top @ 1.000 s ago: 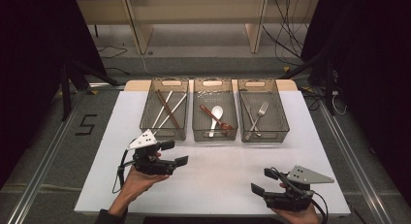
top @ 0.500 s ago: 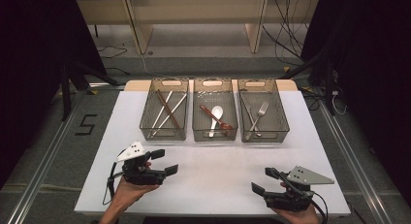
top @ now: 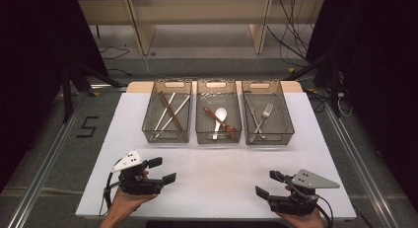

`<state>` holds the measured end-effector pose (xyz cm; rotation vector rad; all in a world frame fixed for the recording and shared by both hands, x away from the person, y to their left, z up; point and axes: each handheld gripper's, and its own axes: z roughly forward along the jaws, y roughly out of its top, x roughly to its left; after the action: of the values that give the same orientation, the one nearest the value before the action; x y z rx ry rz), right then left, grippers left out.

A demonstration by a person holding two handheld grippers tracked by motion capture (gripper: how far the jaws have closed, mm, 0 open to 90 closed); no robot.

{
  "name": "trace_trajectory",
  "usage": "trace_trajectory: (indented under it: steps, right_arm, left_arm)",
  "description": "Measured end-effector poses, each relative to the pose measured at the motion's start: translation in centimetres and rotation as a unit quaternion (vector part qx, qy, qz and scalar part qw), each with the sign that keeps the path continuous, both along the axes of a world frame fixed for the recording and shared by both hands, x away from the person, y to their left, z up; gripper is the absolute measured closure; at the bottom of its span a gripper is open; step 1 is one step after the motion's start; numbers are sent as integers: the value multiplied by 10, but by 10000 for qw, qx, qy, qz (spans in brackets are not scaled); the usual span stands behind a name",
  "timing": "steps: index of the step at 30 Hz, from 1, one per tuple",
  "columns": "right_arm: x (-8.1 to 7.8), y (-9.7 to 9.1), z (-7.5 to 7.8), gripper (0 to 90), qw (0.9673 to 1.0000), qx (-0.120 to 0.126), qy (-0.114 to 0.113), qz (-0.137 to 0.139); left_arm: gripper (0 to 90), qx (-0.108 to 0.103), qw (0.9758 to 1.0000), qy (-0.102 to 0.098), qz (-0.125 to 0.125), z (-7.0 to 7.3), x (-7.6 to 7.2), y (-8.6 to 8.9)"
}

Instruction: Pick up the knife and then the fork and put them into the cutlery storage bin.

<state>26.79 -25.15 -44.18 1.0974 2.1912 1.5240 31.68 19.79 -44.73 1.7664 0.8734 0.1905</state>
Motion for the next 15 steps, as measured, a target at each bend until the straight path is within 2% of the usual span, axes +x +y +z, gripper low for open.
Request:
trace_trajectory:
  steps: [15]
  right_arm:
    - [0, 0, 0, 248, 10000, -4, -6, 10]
  left_arm:
    - [160, 39, 10000, 17, 27, 0, 2, 1]
